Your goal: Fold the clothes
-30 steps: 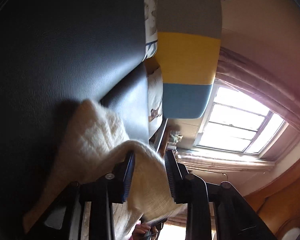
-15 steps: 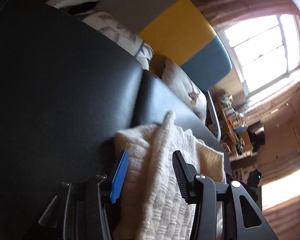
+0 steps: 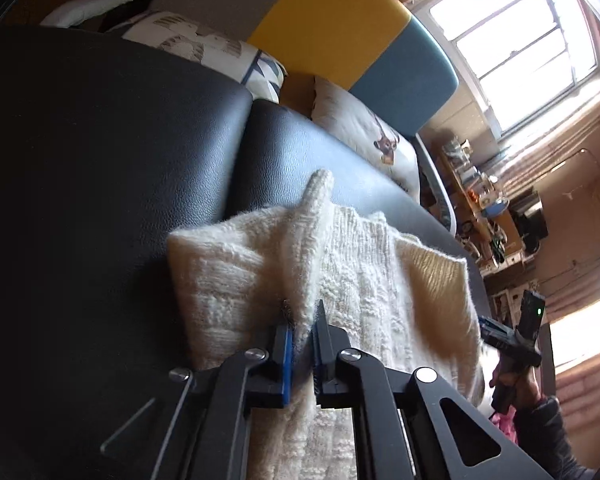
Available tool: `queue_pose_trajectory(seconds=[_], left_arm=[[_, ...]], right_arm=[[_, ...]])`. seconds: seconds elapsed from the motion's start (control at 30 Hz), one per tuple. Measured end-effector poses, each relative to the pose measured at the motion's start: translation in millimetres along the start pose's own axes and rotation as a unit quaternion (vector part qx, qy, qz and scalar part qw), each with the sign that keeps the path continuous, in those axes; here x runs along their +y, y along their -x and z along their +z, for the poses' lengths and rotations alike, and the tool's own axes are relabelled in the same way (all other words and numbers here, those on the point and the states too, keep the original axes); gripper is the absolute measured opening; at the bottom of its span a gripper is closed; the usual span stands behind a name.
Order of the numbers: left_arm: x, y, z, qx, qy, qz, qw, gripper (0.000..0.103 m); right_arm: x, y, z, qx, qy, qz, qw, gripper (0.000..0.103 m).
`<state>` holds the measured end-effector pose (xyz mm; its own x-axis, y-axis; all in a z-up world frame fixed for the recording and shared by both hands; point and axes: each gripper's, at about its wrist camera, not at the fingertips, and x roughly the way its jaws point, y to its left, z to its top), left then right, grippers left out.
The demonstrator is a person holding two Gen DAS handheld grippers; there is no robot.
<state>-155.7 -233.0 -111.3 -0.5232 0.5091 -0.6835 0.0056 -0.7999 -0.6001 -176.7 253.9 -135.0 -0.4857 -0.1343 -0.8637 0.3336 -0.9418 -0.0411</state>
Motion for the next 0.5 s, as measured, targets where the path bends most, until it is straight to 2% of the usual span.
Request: queue_pose_trajectory(seconds=[0.1,0.13,0.17,0.23,0.3,0.4,0.47,0.5], left_arm=[[-1.6,32.8,-10.8,-0.051,0.02,-0.027,0.9982,0.006],[1.6,39.0,-16.1,-0.058,0.022,-0.015,0.998,0.006],[5.0,44.8,-21.3,-0.064,0.024,-0.001,0.9977,0.006],[16.7,30.6,-25.9,-0.034,0.035,0.025,0.9985,0.006],[28.4,15.8,-30.3,-0.003,0.046,0.052,0.9976,0.007],[22.7,30.4,-27.5,-0.034,0.049,0.053,0.9968,0.01],[11.8,50.3,-20.6,-0.074,0.034,0.08,0.9935,0.01],[4.2,58.3,-16.4,-0.087,0.02,0.076,0.9931,0.01]], right_arm=[[14.2,1.6,-12.7,0.016,0.061,-0.076,0.995,0.01],[11.9,-1.4,-16.8,0.021,0.059,-0.082,0.995,0.01],[5.5,-6.3,-20.4,0.025,0.042,-0.074,0.996,0.01],[-6.1,-5.4,-21.2,0.018,0.002,-0.054,0.998,0.01],[-3.3,-0.2,-18.2,0.01,-0.008,-0.031,0.999,0.015],[6.4,8.1,-13.0,-0.001,-0.01,0.004,1.0,0.024],[12.8,13.6,-9.5,-0.008,-0.012,0.028,1.0,0.024],[16.0,16.4,-7.8,-0.012,-0.013,0.039,0.999,0.024]])
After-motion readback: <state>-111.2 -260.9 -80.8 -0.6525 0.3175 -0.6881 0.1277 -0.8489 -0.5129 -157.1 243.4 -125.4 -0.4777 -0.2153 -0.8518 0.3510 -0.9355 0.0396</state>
